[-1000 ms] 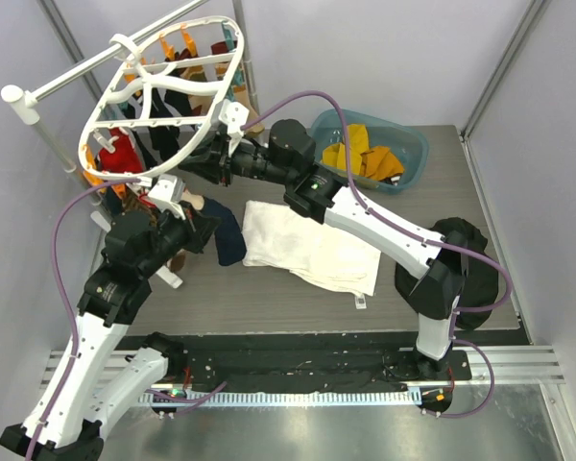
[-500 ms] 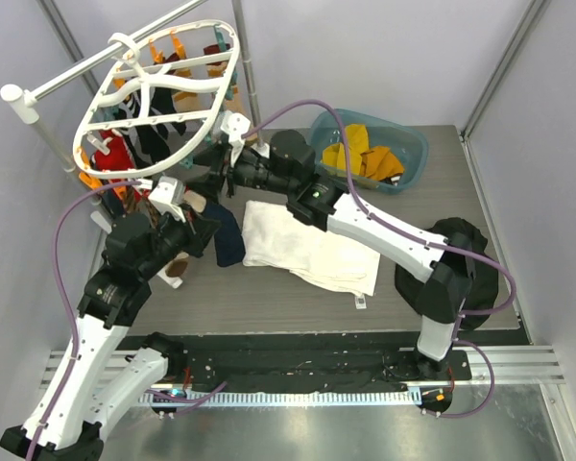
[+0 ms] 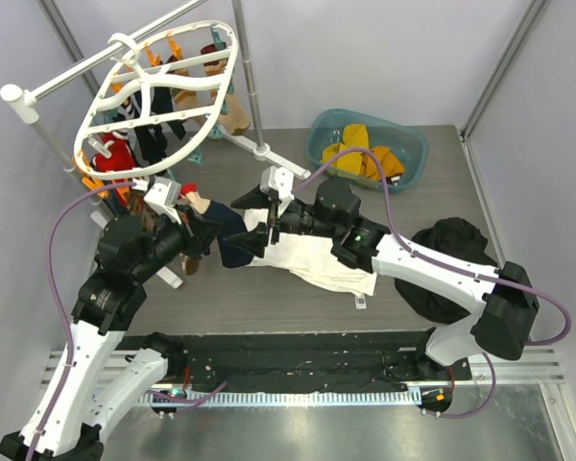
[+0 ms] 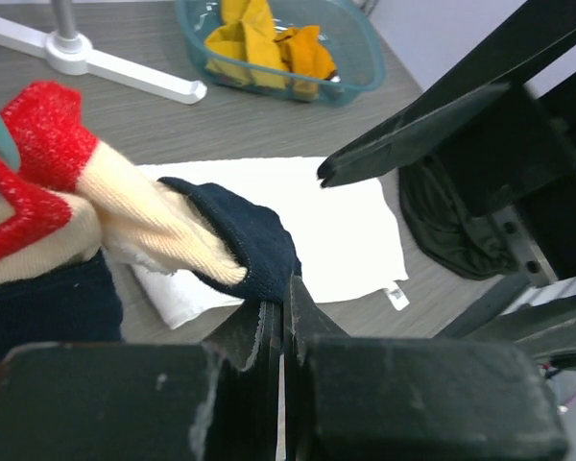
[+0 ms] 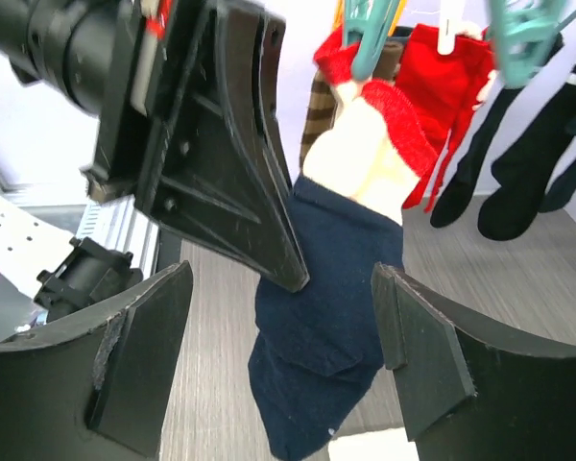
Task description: Remove the socks clipped to the hanger
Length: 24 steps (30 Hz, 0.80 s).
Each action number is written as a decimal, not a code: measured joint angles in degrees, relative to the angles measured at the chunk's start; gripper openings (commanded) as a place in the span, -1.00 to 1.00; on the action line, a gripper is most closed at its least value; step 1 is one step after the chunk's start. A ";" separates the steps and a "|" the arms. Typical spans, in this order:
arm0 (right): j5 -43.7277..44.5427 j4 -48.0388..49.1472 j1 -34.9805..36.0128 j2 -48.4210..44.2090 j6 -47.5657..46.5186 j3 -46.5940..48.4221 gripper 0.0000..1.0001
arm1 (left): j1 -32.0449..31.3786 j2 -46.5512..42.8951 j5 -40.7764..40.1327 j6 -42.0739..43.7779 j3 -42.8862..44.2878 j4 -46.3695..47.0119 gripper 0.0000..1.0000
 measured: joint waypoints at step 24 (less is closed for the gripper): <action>14.29 5.38 -2.03 0.85 2.89 -7.63 -0.98 | -0.02 -1.42 5.64 -6.29 1.60 3.37 0.71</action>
